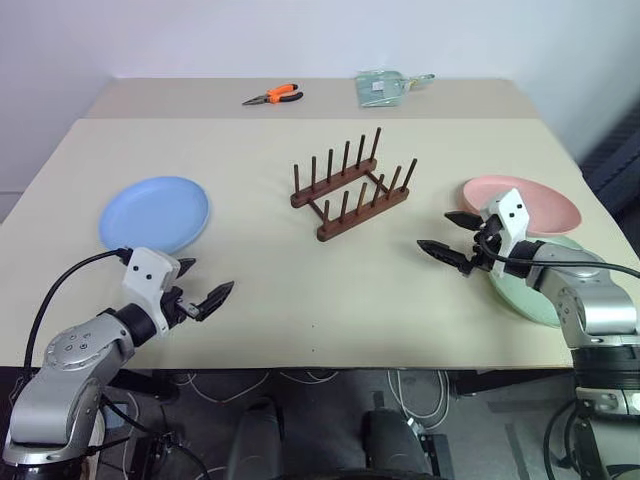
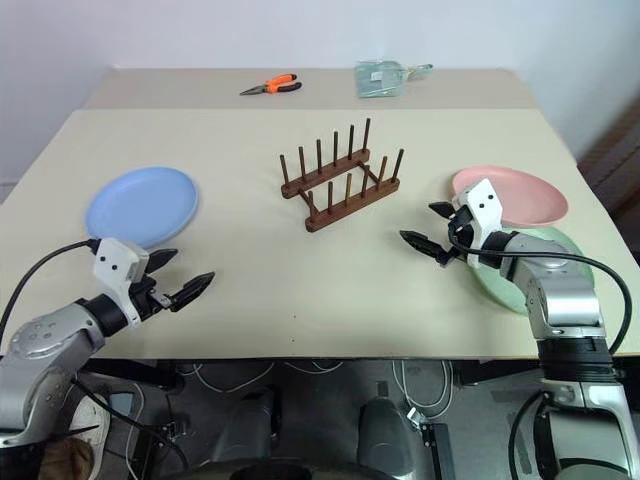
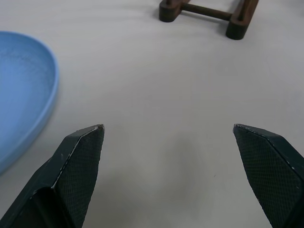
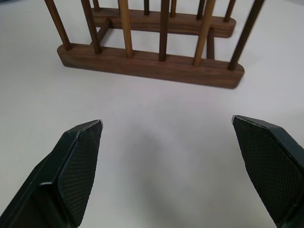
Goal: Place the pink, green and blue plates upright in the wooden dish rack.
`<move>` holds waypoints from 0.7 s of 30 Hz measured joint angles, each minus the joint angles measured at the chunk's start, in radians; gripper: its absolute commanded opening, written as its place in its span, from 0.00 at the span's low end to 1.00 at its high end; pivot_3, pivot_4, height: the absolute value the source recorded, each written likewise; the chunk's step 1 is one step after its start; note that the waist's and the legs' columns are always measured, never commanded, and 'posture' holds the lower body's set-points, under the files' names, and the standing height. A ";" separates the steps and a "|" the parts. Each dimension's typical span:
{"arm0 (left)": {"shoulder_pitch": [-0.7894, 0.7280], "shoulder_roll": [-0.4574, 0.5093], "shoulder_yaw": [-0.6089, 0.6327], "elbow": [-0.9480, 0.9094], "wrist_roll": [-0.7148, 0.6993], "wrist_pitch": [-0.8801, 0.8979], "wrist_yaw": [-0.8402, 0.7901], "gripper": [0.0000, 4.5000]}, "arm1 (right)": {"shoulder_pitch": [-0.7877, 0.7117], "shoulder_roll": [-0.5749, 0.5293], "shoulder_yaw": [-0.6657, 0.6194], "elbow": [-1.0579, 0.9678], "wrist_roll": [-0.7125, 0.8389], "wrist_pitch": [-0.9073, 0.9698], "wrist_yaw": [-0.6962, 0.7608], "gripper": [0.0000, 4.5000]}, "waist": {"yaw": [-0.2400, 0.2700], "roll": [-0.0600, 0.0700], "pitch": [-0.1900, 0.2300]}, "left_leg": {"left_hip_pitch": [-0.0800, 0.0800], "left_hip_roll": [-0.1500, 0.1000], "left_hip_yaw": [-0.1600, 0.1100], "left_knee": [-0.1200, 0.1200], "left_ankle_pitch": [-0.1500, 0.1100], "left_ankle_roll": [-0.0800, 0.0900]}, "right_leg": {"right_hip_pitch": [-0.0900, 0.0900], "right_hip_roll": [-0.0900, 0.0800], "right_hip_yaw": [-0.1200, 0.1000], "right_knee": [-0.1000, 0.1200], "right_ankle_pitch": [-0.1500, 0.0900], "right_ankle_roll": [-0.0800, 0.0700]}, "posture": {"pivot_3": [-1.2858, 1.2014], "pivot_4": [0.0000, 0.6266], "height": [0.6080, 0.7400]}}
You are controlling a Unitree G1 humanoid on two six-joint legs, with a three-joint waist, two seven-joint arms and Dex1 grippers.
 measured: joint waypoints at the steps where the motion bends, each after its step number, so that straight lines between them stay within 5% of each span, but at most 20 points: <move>1: 0.000 0.000 0.001 0.000 0.000 0.000 0.002 1.00 | 0.000 0.001 0.003 0.003 -0.001 -0.001 0.000 0.99 | -0.001 0.000 0.000 | 0.000 0.000 0.000 0.000 0.000 0.000 | 0.000 0.000 0.000 0.000 0.000 0.000 | 0.52 0.24 1.00; 12: -0.030 -0.013 -0.042 0.007 0.024 -0.009 0.019 1.00 | 0.022 0.012 0.013 0.005 -0.018 -0.014 -0.025 0.99 | -0.003 0.000 0.000 | 0.000 0.000 0.000 0.000 0.000 0.000 | 0.001 0.000 0.000 0.000 0.001 0.001 | 0.52 0.24 1.00; 21: -0.139 -0.060 -0.198 0.005 0.043 -0.001 0.004 1.00 | 0.130 0.039 0.034 -0.207 0.018 0.090 -0.054 0.99 | -0.002 0.000 0.000 | 0.000 0.000 0.000 0.001 0.000 0.000 | 0.004 0.000 0.000 0.001 0.000 0.000 | 0.52 0.24 1.00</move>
